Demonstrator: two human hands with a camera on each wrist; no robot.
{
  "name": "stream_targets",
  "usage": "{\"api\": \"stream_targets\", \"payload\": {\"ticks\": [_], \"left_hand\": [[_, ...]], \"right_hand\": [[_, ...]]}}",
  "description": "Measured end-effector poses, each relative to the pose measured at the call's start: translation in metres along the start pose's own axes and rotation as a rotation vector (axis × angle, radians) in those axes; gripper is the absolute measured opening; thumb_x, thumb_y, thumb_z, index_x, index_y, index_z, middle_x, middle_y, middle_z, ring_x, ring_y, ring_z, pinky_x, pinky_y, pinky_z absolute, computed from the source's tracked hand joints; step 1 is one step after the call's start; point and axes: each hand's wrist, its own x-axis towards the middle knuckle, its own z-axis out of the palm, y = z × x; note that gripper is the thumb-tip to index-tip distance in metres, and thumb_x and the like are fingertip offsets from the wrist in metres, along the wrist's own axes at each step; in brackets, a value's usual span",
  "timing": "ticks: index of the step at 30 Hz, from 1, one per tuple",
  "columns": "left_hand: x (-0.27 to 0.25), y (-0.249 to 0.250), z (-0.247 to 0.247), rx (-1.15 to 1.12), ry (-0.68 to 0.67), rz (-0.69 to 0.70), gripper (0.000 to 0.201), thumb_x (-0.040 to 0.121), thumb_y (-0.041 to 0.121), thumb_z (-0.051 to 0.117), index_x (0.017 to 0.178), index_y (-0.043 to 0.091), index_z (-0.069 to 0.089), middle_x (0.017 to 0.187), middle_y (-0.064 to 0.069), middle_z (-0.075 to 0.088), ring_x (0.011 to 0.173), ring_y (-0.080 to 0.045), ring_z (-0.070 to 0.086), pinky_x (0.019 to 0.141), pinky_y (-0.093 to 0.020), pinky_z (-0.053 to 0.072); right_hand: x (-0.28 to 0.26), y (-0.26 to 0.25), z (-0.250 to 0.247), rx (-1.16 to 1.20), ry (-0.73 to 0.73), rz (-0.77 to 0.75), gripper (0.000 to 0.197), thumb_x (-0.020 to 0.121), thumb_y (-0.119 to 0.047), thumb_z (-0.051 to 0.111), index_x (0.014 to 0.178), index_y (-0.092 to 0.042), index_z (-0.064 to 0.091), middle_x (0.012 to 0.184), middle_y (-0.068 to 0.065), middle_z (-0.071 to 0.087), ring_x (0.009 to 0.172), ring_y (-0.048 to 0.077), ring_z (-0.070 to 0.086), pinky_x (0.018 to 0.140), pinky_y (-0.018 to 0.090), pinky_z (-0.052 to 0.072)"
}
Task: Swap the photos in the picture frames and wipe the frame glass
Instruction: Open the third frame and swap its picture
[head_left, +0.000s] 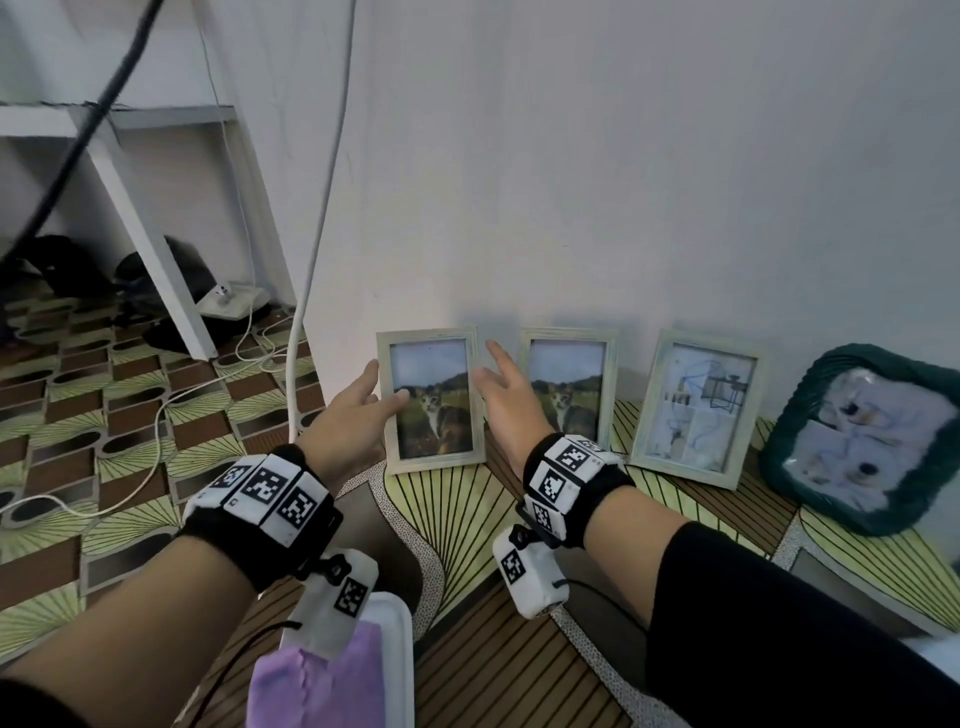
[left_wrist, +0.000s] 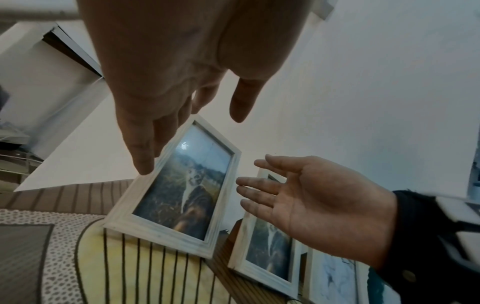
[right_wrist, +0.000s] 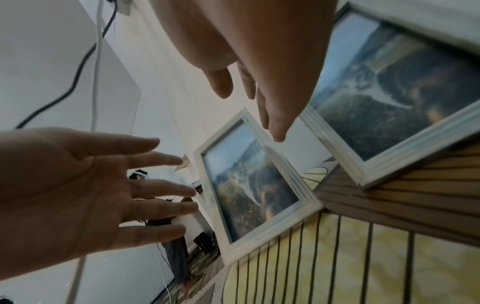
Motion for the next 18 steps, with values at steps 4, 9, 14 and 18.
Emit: {"api": "stream_targets", "payload": {"ticks": [4, 9, 14, 18], "left_hand": [[-0.021, 0.011, 0.006, 0.048, 0.005, -0.015, 0.059, 0.099, 0.03, 0.055, 0.151, 0.031, 0.028, 0.15, -0.007, 0.04, 0.089, -0.013, 0.056, 0.08, -0.034, 0.047], [-0.046, 0.018, 0.033, 0.059, -0.031, 0.139, 0.037, 0.098, 0.029, 0.054, 0.135, 0.027, 0.05, 0.127, -0.005, 0.061, 0.099, -0.014, 0.066, 0.087, -0.038, 0.054], [-0.067, 0.02, 0.09, 0.033, -0.089, 0.214, 0.018, 0.096, 0.033, 0.055, 0.112, 0.039, 0.06, 0.107, 0.002, 0.068, 0.1, -0.015, 0.066, 0.09, -0.042, 0.053], [-0.062, 0.029, 0.131, -0.016, -0.137, 0.257, 0.022, 0.099, 0.029, 0.051, 0.119, 0.036, 0.059, 0.111, -0.006, 0.065, 0.101, -0.023, 0.065, 0.091, -0.047, 0.055]], "right_hand": [[-0.028, -0.019, -0.017, 0.01, 0.035, -0.034, 0.043, 0.103, -0.027, 0.044, 0.146, -0.029, 0.041, 0.147, 0.006, 0.045, 0.117, 0.01, 0.053, 0.098, 0.027, 0.044], [-0.067, -0.032, -0.048, 0.21, 0.126, -0.034, 0.024, 0.101, -0.022, 0.05, 0.125, -0.024, 0.055, 0.121, 0.01, 0.063, 0.107, 0.027, 0.067, 0.094, 0.045, 0.056], [-0.094, -0.029, -0.09, 0.403, 0.318, -0.073, 0.014, 0.104, -0.017, 0.044, 0.11, -0.017, 0.056, 0.098, 0.008, 0.073, 0.088, 0.019, 0.072, 0.07, 0.033, 0.06], [-0.093, -0.034, -0.131, 0.405, 0.513, -0.072, 0.015, 0.102, -0.013, 0.043, 0.105, -0.019, 0.057, 0.099, 0.009, 0.067, 0.089, 0.018, 0.065, 0.07, 0.03, 0.054]]}}
